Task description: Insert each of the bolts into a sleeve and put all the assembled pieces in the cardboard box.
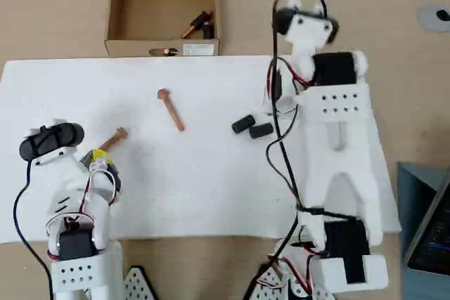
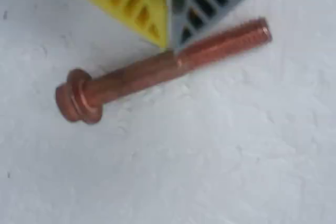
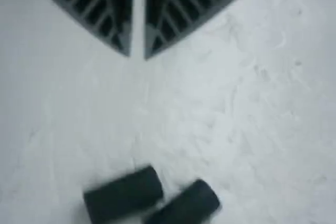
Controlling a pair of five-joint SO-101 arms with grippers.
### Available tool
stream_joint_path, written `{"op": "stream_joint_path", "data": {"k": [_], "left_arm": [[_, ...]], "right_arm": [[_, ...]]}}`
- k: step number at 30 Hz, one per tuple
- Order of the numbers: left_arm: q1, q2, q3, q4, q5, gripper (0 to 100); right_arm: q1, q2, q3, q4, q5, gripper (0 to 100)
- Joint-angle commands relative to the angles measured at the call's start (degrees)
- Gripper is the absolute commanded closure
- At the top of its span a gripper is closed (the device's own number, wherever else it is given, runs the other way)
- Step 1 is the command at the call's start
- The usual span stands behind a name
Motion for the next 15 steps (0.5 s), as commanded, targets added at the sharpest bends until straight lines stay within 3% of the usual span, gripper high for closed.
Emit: {"op": "stream_joint_path", "data": {"k": [1, 7, 15], "left_arm": [[-0.4, -0.1, 0.9, 0.2, -0.1, 100], [-0.4, -0.1, 0.9, 0.2, -0.1, 100], [-0.4, -0.1, 0.9, 0.2, -0.1, 100]], "right_arm": [[0.5, 0.5, 4.3, -3.9, -5.3, 98.6], [0.4, 7.4, 5.6, -7.0, -10.0, 98.0], [0.0, 16.3, 4.4, -8.5, -13.5, 83.2]]}}
